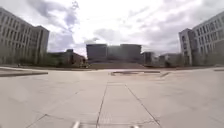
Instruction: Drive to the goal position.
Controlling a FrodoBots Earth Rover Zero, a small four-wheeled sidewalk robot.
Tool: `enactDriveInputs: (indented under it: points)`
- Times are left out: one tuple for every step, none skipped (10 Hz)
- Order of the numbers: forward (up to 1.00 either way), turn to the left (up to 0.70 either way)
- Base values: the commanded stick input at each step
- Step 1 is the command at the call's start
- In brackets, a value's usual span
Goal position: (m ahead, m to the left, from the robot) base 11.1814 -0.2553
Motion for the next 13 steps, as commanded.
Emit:
enactDriveInputs:
  points:
    - [0.7, 0.0]
    - [0.7, 0.0]
    - [0.7, 0.0]
    - [0.7, 0.0]
    - [0.7, 0.0]
    - [0.7, 0.0]
    - [0.7, 0.0]
    - [0.7, 0.0]
    - [0.7, 0.0]
    - [0.7, 0.0]
    - [0.7, 0.0]
    - [0.7, 0.0]
    - [0.7, 0.0]
